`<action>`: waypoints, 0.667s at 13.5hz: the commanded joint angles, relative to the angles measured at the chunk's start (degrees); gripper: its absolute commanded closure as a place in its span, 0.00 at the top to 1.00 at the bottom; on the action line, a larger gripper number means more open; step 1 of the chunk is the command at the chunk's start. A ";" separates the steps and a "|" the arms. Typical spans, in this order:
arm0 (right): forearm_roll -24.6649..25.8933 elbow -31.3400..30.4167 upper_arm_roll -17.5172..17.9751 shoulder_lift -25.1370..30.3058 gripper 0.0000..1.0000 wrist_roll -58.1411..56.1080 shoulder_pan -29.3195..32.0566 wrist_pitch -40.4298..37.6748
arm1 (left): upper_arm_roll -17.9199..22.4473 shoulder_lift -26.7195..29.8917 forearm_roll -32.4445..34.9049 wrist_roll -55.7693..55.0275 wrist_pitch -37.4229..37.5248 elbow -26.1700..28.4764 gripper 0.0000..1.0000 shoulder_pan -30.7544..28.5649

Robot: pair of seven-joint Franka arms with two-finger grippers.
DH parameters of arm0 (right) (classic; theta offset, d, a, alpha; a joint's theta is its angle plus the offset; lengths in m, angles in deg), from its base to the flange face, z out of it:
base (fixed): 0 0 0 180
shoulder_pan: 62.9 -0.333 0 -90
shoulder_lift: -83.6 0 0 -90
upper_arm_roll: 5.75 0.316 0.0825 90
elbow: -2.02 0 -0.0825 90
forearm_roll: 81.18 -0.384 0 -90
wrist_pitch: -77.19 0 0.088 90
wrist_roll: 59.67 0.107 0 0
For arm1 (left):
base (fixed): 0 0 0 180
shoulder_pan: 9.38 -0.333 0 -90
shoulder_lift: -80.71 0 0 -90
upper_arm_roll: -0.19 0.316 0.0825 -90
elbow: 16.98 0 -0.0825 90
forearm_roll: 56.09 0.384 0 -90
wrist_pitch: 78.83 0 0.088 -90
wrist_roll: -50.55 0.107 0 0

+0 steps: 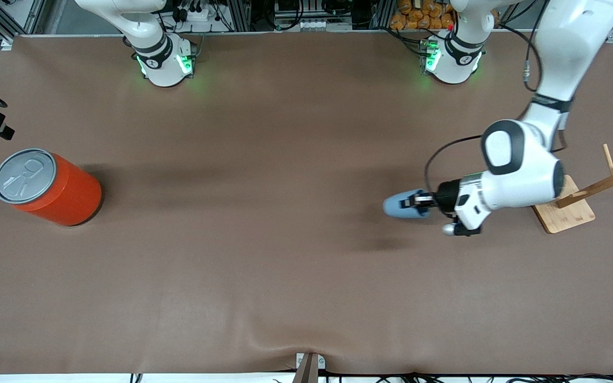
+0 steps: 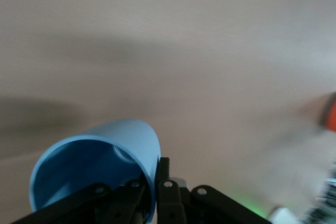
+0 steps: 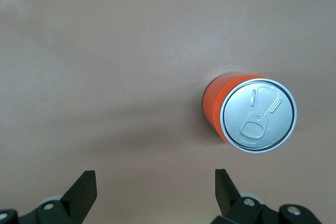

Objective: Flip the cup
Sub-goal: 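Drag the blue cup with the left gripper toward the wooden stand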

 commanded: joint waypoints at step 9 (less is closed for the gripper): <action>2.39 -0.31 2.37 0.36 1.00 -1.46 0.42 -0.45 | -0.07 5.07 37.34 -18.76 4.99 0.83 0.00 -3.82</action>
